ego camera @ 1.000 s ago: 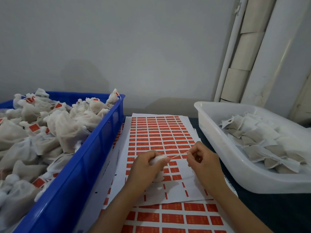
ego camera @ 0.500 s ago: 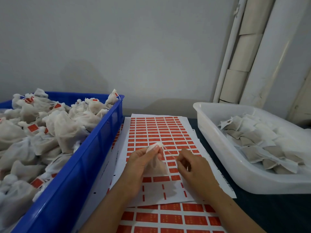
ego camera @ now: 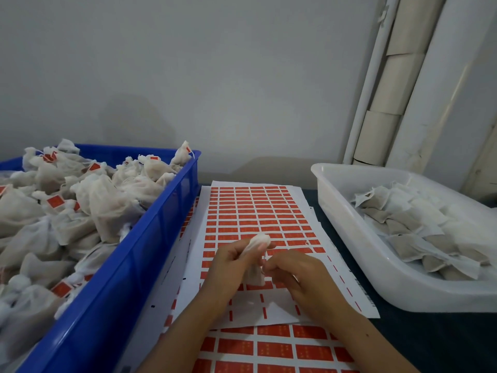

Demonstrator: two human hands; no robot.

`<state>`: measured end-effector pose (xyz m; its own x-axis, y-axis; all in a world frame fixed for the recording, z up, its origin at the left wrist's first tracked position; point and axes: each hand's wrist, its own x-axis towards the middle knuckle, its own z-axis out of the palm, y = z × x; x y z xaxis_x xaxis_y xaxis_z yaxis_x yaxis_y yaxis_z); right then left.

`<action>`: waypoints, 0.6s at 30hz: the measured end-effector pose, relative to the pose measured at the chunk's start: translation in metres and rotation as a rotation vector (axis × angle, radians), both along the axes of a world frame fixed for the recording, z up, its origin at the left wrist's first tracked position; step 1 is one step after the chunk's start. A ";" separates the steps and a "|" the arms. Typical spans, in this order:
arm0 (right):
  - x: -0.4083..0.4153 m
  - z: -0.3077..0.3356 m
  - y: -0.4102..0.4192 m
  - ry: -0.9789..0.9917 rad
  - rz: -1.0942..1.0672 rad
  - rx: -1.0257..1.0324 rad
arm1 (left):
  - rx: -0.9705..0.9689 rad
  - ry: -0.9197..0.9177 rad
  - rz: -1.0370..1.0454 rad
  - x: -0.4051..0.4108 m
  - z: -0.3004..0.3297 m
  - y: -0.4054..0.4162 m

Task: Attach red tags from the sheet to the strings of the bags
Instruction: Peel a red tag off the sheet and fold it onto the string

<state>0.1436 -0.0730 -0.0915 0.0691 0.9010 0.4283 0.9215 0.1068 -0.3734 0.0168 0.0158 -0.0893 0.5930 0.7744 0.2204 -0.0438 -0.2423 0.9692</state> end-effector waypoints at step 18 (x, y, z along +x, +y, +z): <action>0.004 -0.004 0.000 0.022 -0.036 0.119 | 0.109 0.097 0.013 0.000 -0.004 0.005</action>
<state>0.1475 -0.0732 -0.0954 0.1111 0.8406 0.5301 0.9174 0.1183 -0.3799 0.0167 0.0212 -0.0934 0.6060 0.7566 0.2457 0.0529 -0.3465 0.9366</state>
